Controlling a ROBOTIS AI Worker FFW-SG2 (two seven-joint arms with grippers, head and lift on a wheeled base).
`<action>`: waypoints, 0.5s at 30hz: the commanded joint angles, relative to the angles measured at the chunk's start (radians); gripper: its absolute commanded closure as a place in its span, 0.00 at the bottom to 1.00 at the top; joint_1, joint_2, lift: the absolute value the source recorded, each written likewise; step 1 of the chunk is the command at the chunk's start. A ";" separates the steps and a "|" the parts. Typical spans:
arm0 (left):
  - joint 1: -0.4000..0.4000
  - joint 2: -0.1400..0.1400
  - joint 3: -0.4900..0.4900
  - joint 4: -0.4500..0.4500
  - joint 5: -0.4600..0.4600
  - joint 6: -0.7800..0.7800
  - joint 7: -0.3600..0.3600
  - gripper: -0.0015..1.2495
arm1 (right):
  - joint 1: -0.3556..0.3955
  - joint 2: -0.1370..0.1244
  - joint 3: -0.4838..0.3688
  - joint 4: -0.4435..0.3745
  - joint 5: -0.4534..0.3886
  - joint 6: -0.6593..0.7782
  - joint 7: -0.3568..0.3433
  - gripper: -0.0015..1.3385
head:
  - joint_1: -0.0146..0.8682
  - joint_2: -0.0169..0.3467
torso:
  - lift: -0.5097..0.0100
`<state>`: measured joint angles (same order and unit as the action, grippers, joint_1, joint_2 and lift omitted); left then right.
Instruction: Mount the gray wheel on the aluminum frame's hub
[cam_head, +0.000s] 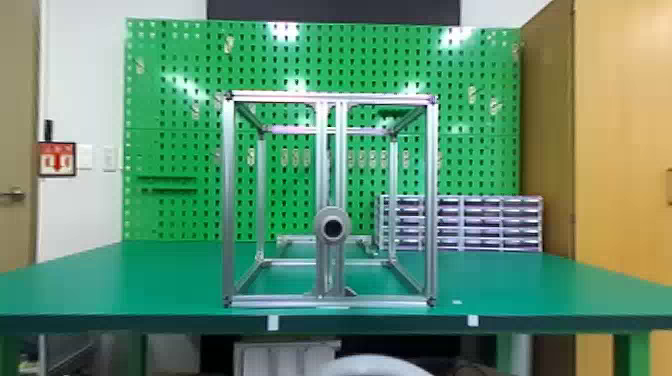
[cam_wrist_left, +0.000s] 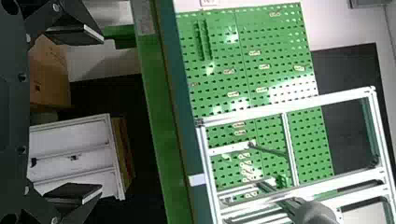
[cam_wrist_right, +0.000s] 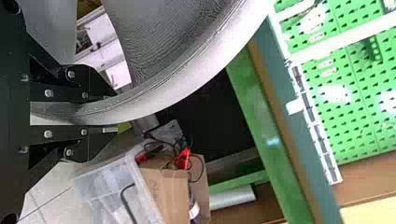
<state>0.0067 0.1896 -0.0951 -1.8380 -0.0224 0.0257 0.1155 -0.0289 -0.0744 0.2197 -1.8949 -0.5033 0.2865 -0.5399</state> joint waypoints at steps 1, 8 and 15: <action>-0.017 0.001 0.006 -0.096 -0.002 0.102 -0.050 0.13 | -0.022 0.001 -0.008 -0.050 -0.008 0.063 0.000 0.87 | 0.01 0.06 | 0.02; -0.045 0.010 -0.003 -0.244 0.035 0.269 -0.096 0.13 | -0.068 -0.010 -0.008 -0.075 -0.012 0.098 0.001 0.87 | 0.01 0.06 | 0.02; -0.060 0.028 -0.018 -0.343 0.061 0.375 -0.094 0.13 | -0.103 -0.004 -0.011 -0.079 0.005 0.106 0.001 0.87 | 0.01 0.06 | 0.02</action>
<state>-0.0462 0.2075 -0.1033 -2.1335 0.0257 0.3472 0.0209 -0.1118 -0.0837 0.2110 -1.9727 -0.5106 0.3888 -0.5383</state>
